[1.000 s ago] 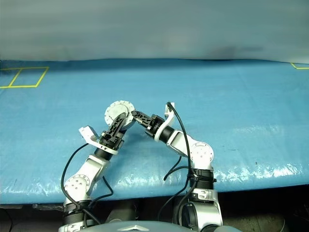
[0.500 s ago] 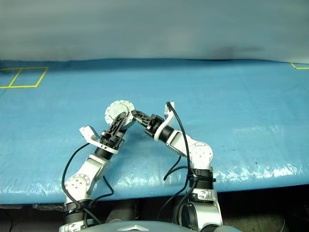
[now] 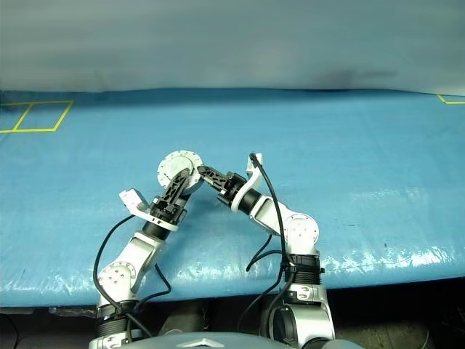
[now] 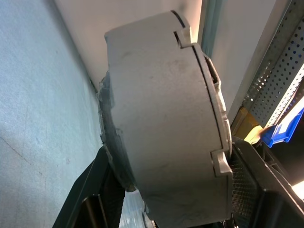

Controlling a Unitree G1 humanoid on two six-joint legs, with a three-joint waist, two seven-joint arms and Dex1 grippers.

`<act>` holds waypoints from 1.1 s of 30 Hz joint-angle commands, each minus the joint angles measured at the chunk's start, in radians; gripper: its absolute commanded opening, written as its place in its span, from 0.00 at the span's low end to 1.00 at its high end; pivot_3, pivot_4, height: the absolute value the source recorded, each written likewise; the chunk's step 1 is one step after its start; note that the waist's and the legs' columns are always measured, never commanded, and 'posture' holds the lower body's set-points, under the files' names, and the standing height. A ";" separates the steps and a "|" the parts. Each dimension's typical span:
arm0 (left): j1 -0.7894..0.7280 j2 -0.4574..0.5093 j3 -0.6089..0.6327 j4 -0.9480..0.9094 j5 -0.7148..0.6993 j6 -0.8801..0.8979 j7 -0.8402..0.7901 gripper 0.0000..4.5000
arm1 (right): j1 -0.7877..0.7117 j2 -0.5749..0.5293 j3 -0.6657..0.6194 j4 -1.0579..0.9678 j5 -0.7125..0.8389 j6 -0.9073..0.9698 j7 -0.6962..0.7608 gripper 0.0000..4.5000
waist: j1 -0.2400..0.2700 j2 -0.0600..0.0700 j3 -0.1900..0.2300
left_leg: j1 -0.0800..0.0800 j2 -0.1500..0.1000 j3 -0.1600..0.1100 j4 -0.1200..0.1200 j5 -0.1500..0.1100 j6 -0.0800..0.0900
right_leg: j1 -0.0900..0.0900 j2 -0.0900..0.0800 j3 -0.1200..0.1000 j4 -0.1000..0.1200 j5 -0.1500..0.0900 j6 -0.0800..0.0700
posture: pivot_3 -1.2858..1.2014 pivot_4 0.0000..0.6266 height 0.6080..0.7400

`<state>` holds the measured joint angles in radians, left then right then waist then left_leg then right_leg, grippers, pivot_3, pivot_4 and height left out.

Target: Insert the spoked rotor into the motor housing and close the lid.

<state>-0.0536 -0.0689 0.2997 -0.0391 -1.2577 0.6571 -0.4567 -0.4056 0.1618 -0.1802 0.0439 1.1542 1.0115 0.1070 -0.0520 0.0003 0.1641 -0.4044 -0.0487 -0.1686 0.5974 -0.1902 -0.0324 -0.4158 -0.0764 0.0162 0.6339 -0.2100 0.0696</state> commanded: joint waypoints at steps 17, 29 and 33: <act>-0.133 0.000 0.180 0.121 0.157 -0.336 0.202 0.57 | 0.008 -0.040 0.115 -0.095 -0.284 -0.253 0.123 0.54 | 0.006 0.000 0.000 | 0.000 0.000 0.000 0.003 0.000 0.000 | 0.001 0.001 0.000 0.000 0.001 0.001 | 0.52 0.24 1.00; -0.352 0.182 0.279 0.430 0.314 -0.399 0.341 0.57 | 0.022 -0.033 0.120 -0.106 -0.319 -0.268 0.145 0.54 | 0.010 -0.001 0.000 | -0.001 -0.001 -0.001 0.007 0.000 0.000 | 0.002 0.001 0.000 0.000 0.007 0.009 | 0.52 0.24 1.00; -0.331 0.192 0.263 0.425 0.361 -0.387 0.343 0.73 | 0.026 -0.033 0.119 -0.107 -0.320 -0.265 0.145 0.55 | 0.006 -0.001 0.000 | -0.001 -0.001 -0.001 0.009 0.000 0.000 | 0.002 0.001 0.000 0.000 0.008 0.009 | 0.52 0.24 1.00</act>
<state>-0.3920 0.1126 0.5697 0.4127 -0.9220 0.2751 -0.1169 -0.3836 0.1149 -0.0673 -0.0209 0.8305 0.7626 0.2412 -0.0455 -0.0008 0.1638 -0.4050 -0.0494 -0.1693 0.6061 -0.1903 -0.0323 -0.4131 -0.0753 0.0167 0.6344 -0.2023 0.0788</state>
